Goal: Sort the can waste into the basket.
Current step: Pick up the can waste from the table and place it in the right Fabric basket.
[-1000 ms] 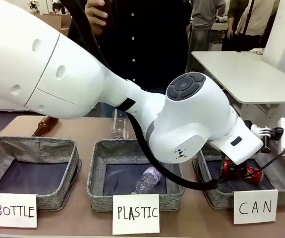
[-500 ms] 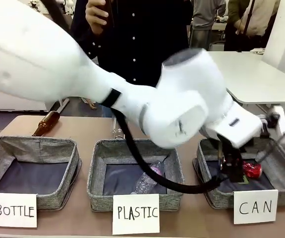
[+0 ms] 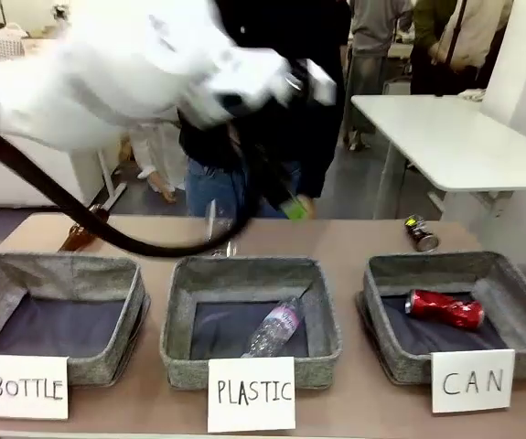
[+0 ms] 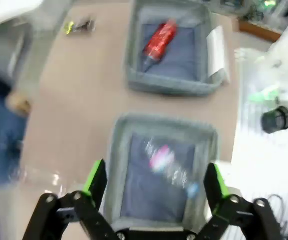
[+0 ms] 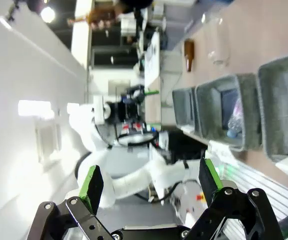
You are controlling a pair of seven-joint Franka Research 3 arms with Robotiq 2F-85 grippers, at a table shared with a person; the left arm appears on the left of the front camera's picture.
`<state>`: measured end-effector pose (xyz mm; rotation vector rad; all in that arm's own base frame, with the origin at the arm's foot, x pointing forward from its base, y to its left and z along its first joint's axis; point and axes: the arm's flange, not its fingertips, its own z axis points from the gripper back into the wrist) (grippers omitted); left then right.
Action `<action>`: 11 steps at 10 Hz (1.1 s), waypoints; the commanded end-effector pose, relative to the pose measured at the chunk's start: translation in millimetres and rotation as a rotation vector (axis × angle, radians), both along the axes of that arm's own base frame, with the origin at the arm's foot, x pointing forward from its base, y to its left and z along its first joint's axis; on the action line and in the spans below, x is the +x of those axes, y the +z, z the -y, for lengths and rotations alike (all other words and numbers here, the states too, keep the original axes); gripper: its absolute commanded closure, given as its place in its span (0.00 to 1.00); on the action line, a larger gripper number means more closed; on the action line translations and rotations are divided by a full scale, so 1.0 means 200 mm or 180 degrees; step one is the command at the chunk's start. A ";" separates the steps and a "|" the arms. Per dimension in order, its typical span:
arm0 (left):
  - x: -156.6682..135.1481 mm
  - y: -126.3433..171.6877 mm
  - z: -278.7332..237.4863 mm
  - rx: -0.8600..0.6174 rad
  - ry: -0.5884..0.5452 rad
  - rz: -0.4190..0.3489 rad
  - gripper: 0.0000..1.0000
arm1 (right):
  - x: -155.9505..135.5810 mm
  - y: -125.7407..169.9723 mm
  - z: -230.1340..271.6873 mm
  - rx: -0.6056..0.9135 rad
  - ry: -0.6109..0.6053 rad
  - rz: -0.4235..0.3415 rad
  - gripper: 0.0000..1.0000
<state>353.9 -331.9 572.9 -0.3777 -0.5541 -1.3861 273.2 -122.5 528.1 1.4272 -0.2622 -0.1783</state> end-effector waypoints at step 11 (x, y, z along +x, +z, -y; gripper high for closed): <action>-0.20 -0.10 -1.95 -0.2498 0.2563 -0.1930 0.00 | 0.20 -0.07 -0.68 -0.0026 0.1091 -0.0291 0.00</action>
